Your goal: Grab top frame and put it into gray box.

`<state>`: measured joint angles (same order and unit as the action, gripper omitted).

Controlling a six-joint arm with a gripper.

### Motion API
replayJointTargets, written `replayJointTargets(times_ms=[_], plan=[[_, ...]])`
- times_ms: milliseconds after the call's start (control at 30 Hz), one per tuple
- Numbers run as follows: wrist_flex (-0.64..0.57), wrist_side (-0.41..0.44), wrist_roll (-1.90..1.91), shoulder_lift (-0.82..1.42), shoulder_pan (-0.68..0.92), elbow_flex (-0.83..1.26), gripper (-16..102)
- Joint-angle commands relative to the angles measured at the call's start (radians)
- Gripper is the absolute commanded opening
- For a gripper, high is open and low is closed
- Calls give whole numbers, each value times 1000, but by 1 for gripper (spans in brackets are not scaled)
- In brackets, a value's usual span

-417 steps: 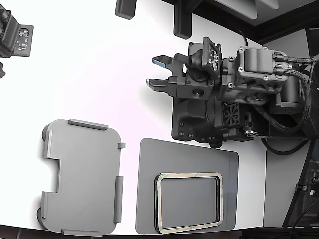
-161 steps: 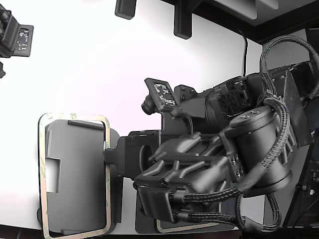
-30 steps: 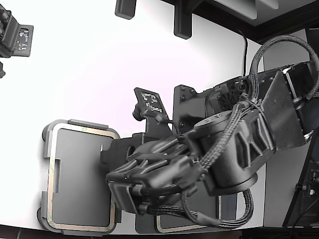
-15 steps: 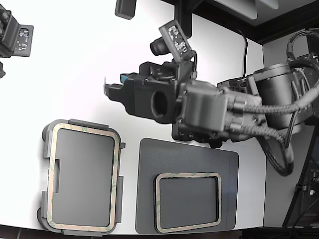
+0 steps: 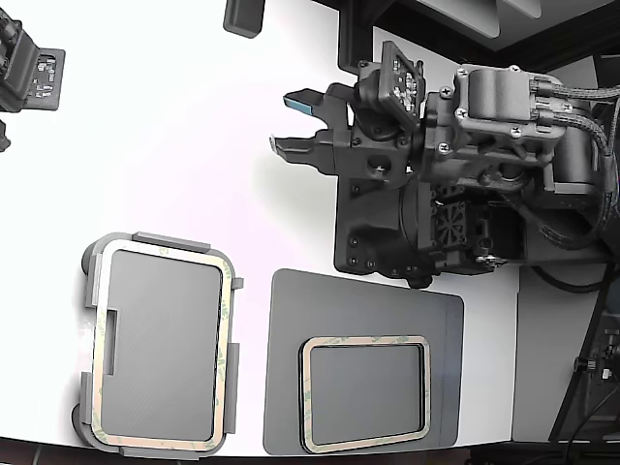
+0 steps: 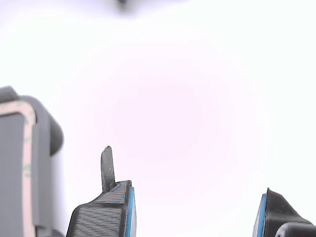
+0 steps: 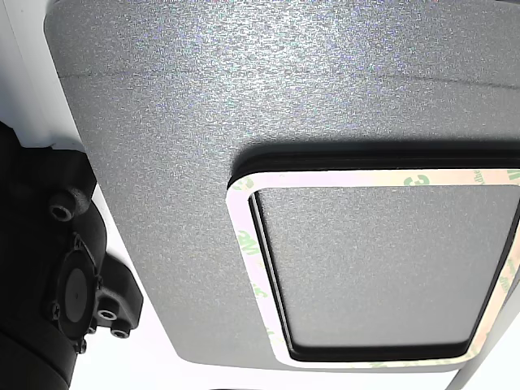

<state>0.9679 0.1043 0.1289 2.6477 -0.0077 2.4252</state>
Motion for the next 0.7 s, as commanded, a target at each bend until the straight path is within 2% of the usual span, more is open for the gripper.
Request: replayJointTargets(times_ms=[0,233,667], plan=[[-11,2,-9,167,-17,103,100],[-3,14,-3,302,-18,212,100],[-2,12,-5,308,-18,213,100]])
